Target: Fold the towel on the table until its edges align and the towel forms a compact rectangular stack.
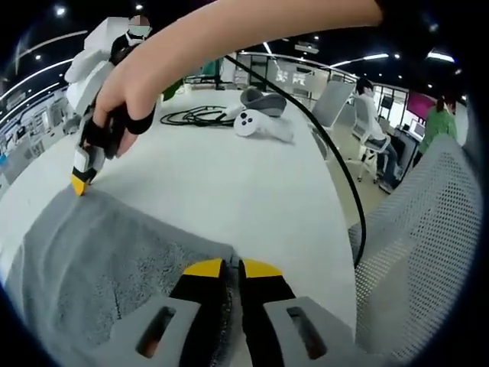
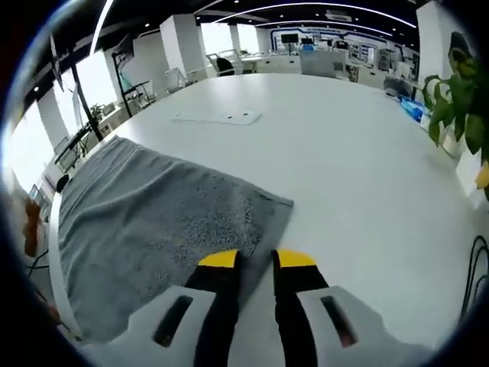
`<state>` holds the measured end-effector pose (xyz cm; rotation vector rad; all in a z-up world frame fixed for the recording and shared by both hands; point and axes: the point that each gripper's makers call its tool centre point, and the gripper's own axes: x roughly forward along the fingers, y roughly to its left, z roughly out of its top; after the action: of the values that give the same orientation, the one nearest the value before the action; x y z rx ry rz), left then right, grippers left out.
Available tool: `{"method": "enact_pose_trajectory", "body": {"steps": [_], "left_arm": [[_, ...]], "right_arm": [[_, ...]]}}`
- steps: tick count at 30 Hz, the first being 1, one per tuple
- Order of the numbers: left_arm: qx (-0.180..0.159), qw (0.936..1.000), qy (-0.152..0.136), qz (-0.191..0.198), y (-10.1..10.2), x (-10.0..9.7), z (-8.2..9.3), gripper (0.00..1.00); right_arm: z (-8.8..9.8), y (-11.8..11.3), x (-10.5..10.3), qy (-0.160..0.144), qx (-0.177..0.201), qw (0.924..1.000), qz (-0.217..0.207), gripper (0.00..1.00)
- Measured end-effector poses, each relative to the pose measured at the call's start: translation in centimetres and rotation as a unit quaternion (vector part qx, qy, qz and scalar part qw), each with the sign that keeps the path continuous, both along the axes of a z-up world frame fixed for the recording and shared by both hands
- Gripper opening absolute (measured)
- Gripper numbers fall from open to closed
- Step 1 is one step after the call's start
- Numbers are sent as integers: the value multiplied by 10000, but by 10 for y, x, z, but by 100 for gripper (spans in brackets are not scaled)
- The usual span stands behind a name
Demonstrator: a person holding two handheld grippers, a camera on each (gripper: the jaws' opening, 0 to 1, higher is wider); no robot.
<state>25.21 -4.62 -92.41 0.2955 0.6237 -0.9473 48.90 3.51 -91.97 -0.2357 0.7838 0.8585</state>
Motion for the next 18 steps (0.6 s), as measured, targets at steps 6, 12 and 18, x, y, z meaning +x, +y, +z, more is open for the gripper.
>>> {"method": "enact_pose_trajectory", "body": {"steps": [6, 12, 18], "left_arm": [[-96, 9999, 75, 80, 0, 1, 0, 8], [-244, 9991, 241, 240, -1, 1, 0, 7], [-539, 9967, 501, 346, -2, 2, 6, 7]], "right_arm": [[1, 2, -1, -73, -46, 9999, 78, 6], [4, 1, -3, -114, -41, 9998, 128, 1], [18, -2, -3, -146, 14, 9998, 151, 1]]}}
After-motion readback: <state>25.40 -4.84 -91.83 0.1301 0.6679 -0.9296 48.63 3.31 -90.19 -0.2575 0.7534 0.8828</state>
